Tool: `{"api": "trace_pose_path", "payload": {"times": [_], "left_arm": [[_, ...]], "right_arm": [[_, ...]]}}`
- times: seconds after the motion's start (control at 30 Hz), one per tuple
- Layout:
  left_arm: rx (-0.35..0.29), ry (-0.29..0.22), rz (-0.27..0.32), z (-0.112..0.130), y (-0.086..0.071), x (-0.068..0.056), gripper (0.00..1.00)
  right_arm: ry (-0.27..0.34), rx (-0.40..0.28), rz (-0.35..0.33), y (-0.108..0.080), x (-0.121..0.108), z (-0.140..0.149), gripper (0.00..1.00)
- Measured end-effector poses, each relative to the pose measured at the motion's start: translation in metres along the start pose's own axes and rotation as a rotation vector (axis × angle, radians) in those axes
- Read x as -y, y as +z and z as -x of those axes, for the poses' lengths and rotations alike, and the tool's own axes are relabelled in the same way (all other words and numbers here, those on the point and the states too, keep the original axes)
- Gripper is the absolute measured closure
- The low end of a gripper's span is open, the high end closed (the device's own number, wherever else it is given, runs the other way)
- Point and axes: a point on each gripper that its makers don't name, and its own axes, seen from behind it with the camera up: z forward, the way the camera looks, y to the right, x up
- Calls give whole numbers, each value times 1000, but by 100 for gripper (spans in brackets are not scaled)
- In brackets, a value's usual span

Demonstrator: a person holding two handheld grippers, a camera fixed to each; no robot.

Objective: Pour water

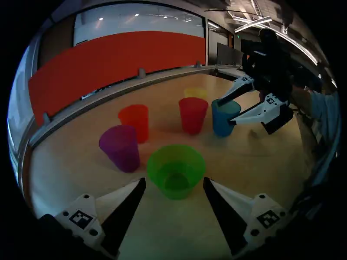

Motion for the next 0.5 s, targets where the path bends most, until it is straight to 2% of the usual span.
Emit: {"api": "trace_pose_path", "payload": {"times": [0.5], "left_arm": [[-1, -1, -13, 5, -6, 2, 2]], "right_arm": [[-7, 10, 9, 2, 2, 11, 6]]}}
